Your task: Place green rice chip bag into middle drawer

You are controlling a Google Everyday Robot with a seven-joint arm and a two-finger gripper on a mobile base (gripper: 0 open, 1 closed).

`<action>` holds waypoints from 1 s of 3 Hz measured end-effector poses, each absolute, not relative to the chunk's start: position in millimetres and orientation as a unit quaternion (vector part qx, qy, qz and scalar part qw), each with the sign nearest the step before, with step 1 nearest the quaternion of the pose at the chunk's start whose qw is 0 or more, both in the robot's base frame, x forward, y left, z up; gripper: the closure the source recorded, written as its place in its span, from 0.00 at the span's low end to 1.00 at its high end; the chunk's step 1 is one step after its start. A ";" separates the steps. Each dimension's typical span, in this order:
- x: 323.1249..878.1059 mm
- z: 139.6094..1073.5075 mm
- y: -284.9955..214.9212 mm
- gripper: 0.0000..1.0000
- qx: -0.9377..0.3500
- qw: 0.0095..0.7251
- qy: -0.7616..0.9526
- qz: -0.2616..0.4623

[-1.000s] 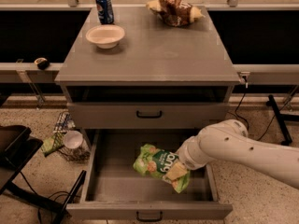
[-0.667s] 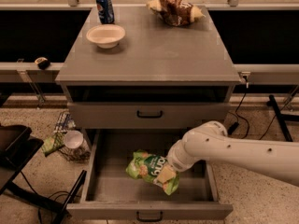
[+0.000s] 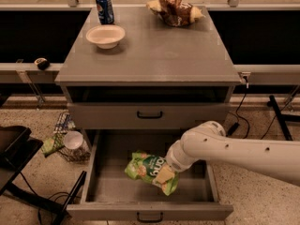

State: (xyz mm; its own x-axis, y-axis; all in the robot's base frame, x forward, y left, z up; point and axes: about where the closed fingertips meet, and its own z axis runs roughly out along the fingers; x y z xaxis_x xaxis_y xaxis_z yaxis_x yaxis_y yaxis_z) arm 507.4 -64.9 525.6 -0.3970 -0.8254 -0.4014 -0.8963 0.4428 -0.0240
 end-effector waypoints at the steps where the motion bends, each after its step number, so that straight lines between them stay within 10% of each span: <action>1: 507.4 525.5 -64.9 0.27 -0.519 0.180 0.830 0.098; 3: 507.4 525.5 -64.9 0.00 -0.519 0.180 0.830 0.098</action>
Offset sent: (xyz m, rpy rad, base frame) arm 0.0000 0.0000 0.0000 0.0000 0.0000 0.0000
